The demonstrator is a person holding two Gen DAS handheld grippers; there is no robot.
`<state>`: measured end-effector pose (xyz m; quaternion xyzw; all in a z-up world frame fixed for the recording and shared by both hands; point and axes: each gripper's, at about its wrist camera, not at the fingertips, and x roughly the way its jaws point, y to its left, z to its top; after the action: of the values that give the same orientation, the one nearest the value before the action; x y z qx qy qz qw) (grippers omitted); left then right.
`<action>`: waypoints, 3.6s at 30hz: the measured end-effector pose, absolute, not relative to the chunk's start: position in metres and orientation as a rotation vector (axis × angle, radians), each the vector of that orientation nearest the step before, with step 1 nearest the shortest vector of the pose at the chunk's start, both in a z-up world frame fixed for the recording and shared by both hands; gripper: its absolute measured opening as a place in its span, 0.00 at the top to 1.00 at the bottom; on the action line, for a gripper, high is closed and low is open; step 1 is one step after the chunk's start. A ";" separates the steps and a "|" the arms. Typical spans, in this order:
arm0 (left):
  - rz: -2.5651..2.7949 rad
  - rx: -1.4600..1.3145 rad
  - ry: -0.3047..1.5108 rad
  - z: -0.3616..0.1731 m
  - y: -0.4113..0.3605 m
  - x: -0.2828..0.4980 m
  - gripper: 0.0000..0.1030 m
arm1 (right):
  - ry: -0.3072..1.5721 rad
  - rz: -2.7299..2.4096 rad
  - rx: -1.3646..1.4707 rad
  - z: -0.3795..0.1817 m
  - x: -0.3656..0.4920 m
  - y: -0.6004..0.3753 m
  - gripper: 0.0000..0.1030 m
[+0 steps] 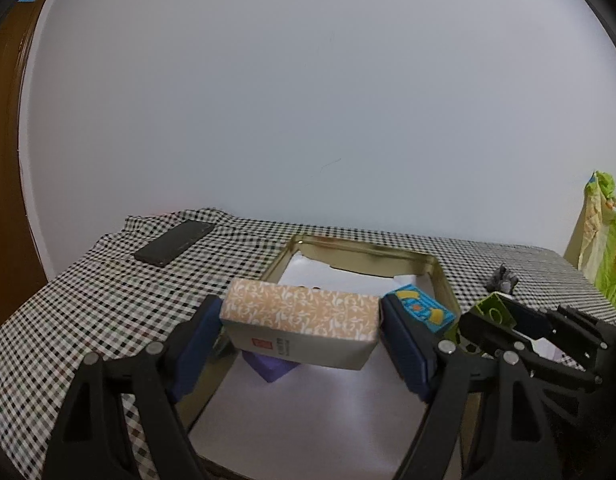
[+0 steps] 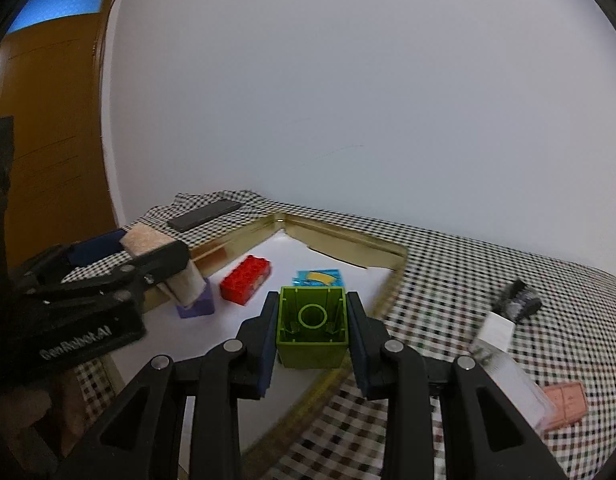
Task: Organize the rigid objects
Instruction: 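Carry the beige box and lime green block over the tray with both grippers, then release the beige box into the tray while the right releases the green block, then grasp the white translucent container with the left gripper while the right reaches toward the copper plate, then grasp the copper plate with the right gripper and lift it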
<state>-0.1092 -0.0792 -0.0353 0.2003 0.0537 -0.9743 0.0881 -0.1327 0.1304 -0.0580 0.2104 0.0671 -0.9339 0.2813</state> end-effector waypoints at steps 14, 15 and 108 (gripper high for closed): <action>-2.864 0.717 0.142 -0.041 -0.096 -0.133 0.22 | 0.188 -2.432 0.641 -0.060 -0.159 0.105 0.67; -2.861 0.724 0.147 -0.042 -0.098 -0.134 0.22 | 0.187 -2.426 0.649 -0.060 -0.161 0.104 0.67; -3.169 1.151 0.060 -0.065 0.115 -0.198 0.16 | -0.150 -2.758 1.142 -0.098 -0.192 0.342 0.15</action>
<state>-0.1981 0.1153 -0.0653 0.3390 0.0178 -0.9335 -0.1152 -0.1922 0.3423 -0.0977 0.3809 -0.0500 -0.9201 0.0766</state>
